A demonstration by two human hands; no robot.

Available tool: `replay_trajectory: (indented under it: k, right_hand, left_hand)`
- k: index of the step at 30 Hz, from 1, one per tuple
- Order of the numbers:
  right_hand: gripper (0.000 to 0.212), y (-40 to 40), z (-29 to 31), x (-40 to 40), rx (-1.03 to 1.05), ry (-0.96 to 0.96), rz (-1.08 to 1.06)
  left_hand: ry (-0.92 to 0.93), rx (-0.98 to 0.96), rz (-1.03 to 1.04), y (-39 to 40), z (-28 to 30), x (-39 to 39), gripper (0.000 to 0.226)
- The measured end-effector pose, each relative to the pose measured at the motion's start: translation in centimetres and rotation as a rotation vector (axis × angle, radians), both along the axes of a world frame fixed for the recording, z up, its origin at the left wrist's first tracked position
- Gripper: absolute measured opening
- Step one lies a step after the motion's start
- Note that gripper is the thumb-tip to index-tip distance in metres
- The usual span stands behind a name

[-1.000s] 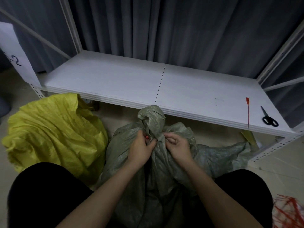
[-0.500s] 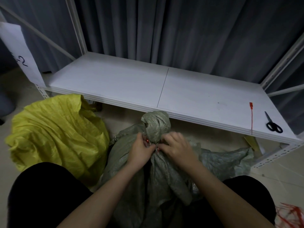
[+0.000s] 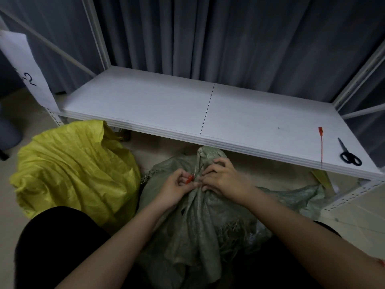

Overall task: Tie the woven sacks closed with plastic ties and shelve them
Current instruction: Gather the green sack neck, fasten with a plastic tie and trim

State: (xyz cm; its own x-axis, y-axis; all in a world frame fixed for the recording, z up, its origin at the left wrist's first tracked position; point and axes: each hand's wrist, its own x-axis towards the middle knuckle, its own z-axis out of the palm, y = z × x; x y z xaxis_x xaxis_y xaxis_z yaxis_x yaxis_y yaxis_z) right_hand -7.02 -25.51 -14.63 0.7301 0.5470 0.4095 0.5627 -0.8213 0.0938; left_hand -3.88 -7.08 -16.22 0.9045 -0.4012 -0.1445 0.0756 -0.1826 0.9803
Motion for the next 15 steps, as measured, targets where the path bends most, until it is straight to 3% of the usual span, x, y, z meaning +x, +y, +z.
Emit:
replay_trajectory:
  k: [3, 6, 9, 12, 15]
  right_hand:
    - [0.01, 0.4, -0.4, -0.3, 0.04, 0.034, -0.102]
    - [0.016, 1.3, 0.4, 0.2, -0.125, 0.098, -0.19]
    - [0.022, 1.7, 1.5, 0.4, -0.251, 0.342, -0.25]
    - [0.025, 1.6, 2.0, 0.5, -0.18, 0.488, -0.274]
    - [0.026, 1.6, 1.8, 0.1, -0.08, 0.456, -0.274]
  left_hand:
    - [-0.006, 0.01, 0.044, 0.1, 0.0, 0.0, 0.013]
    - [0.05, -0.008, 0.11, -0.5, 0.1, -0.3, 0.012]
    - [0.199, -0.059, 0.11, -1.2, 0.3, -1.0, 0.013]
    - [0.254, -0.088, 0.072, -1.5, 0.0, -1.7, 0.015]
    - [0.199, -0.07, 0.03, -1.4, -0.3, -1.8, 0.013]
